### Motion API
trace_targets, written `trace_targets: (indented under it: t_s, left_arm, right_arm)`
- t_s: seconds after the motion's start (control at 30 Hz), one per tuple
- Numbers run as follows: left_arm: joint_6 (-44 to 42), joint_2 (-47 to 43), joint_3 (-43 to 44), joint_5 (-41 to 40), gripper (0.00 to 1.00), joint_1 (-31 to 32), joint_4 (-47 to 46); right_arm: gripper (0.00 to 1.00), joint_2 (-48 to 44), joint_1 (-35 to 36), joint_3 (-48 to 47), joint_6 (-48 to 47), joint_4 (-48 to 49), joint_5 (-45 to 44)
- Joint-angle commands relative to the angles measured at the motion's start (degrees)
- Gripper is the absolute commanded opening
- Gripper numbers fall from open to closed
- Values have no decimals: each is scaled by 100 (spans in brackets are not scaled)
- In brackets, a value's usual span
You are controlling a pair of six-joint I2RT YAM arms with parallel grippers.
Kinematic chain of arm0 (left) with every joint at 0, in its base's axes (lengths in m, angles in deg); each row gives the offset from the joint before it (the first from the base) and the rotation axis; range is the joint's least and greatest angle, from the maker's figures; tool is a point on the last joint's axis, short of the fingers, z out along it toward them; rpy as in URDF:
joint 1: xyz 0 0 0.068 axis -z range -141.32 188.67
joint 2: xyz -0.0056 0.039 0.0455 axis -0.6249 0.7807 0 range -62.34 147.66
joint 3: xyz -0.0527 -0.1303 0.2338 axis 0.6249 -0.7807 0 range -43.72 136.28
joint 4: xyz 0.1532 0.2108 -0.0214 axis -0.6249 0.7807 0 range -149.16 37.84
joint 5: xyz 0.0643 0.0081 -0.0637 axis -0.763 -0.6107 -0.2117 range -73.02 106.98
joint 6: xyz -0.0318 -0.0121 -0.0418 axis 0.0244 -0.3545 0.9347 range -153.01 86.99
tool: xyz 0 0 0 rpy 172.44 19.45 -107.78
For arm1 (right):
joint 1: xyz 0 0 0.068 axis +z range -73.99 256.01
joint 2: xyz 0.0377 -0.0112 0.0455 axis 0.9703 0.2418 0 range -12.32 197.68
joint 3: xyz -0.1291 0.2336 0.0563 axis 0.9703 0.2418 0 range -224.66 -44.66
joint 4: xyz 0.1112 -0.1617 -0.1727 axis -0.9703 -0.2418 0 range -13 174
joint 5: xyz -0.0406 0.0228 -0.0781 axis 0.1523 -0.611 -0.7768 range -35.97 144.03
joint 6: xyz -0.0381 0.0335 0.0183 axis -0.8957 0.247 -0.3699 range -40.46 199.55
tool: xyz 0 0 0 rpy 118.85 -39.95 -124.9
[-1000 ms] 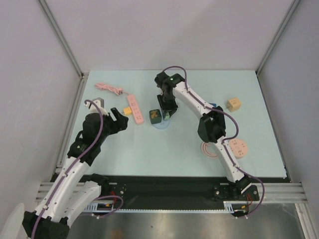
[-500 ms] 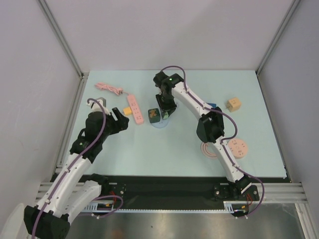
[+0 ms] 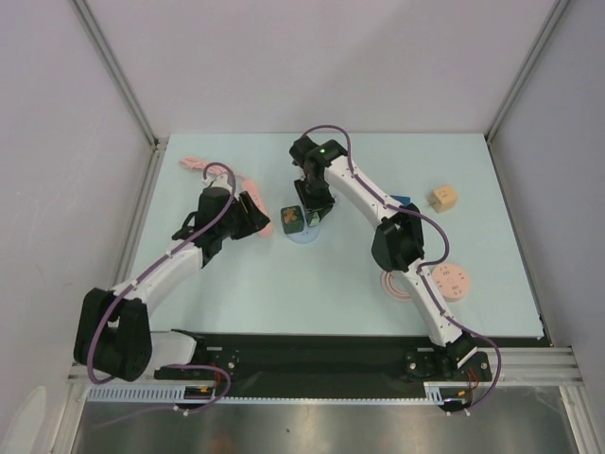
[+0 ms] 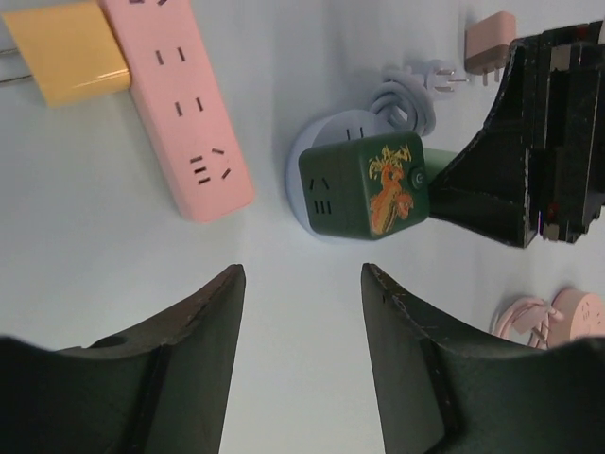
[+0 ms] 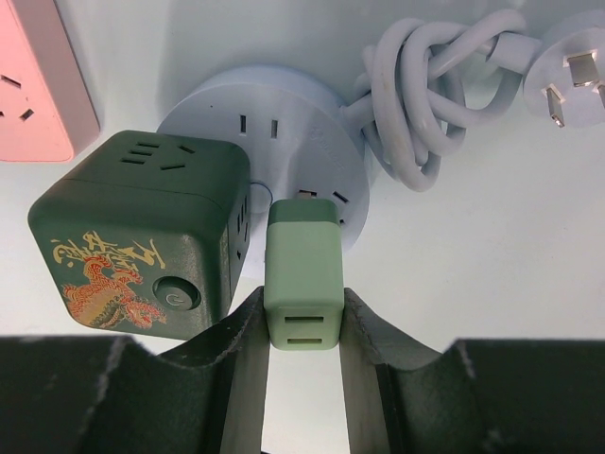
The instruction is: Insert the plug
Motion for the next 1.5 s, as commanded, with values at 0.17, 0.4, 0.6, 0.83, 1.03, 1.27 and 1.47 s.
trace_targets:
  t_s: [0.17,0.4,0.6,0.83,1.03,1.27,1.47]
  left_arm:
    - [-92,1014,837,408,56,188,-864]
    - [-110,1797,1136,321,50,276,-846]
    - [-250,2096,1250,83,38,390,-696]
    - [-215,2430,1400,57,25,478,-504]
    - [-224,2483,1365,-75,24,592,-354]
    - [-224,2553,1303,-145,25,619,-354]
    - [-259,2509,1329,-259,25,610,-301]
  right_arm:
    - [0,485,10,290,-167,826,53]
    - [0,573,28,281,-220,852,-34]
    - [0,573,45,290,-299,817,-132]
    - [0,573,19,184,-308,861,-131]
    - [0,678,36,123,-281,1010,-61]
    - [13,749,1,105,-334,1212,62]
    - [15,336,-121,447,-387,1546,-17]
